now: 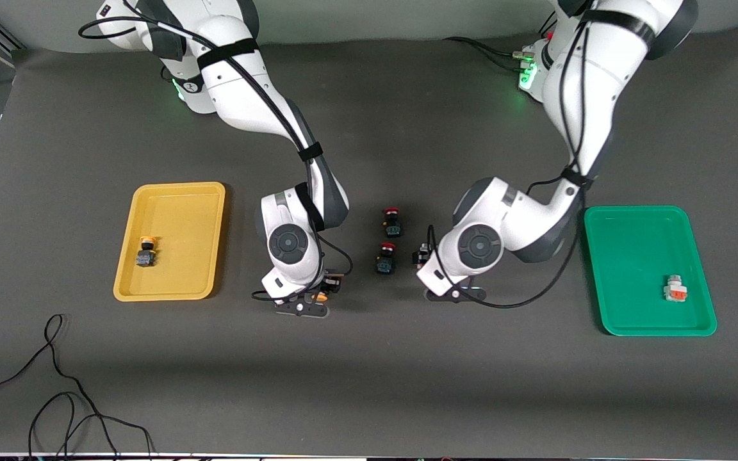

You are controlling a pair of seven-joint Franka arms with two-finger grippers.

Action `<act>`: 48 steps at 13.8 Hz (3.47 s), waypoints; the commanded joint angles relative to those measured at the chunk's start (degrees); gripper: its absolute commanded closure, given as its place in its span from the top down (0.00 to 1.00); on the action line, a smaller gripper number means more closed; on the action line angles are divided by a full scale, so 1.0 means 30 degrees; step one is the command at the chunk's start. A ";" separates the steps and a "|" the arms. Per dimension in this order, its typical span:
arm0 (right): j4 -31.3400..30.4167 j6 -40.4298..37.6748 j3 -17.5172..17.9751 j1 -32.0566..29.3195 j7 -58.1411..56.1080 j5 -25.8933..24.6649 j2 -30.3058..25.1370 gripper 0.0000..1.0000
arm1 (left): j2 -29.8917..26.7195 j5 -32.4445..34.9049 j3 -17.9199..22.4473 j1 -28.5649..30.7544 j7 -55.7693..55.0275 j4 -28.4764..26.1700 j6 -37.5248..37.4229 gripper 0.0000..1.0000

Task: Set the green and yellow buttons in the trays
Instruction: 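Grasp another yellow button with the right gripper while the left gripper grasps white, then carry the second buttons to the yellow and green trays with both grippers, then lower and release the second buttons into the trays with both grippers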

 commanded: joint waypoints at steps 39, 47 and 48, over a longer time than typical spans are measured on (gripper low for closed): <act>-1.2120 -0.2105 -0.8135 0.0291 -1.7169 0.1889 -0.9596 1.00 | -0.5462 0.2781 0.0468 1.1773 1.3231 -0.1185 -0.6711 0.00; -0.3798 -1.2011 -1.0332 0.0351 -1.5608 -0.1809 -1.0154 1.00 | -0.5289 0.2781 0.0526 1.2976 1.4256 -0.5353 -0.0319 0.00; -0.3296 -1.2688 -1.0625 0.0380 -1.5608 -0.1840 -1.0154 1.00 | -0.5143 0.2781 0.0526 1.2976 1.4256 -0.5588 0.0239 0.00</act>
